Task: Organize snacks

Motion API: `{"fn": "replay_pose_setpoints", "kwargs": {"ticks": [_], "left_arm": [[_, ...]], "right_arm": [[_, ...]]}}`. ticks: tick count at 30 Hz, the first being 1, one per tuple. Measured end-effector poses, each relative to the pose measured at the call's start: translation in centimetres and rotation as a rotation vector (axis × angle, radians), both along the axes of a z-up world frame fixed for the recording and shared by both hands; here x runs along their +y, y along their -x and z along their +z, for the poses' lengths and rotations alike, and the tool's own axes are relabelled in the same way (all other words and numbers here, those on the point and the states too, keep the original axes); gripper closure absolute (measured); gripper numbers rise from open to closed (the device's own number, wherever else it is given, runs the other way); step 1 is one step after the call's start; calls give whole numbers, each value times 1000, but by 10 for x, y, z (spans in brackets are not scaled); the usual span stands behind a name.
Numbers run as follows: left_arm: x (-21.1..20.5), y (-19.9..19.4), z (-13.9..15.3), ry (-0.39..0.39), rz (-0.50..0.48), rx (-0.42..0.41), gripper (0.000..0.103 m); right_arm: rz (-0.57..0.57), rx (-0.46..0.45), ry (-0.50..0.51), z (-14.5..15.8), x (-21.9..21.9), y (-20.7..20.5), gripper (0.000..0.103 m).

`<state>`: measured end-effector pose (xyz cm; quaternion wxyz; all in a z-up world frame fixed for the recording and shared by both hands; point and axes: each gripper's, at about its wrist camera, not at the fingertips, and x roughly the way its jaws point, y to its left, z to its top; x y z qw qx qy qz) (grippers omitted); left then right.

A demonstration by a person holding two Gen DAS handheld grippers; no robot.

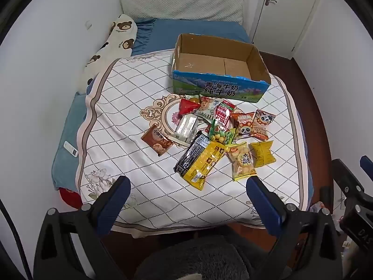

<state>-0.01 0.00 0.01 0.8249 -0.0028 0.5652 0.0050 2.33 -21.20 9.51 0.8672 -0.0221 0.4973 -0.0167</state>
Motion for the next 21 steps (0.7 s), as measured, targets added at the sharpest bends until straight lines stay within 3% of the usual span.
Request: {"fn": "replay_pose_setpoints", "kwargs": {"ticks": [21], "left_arm": [[-5,-3,10,-3,-3,-19,1]], "right_arm": [[0,-18,4,8,-3,0,0]]}}
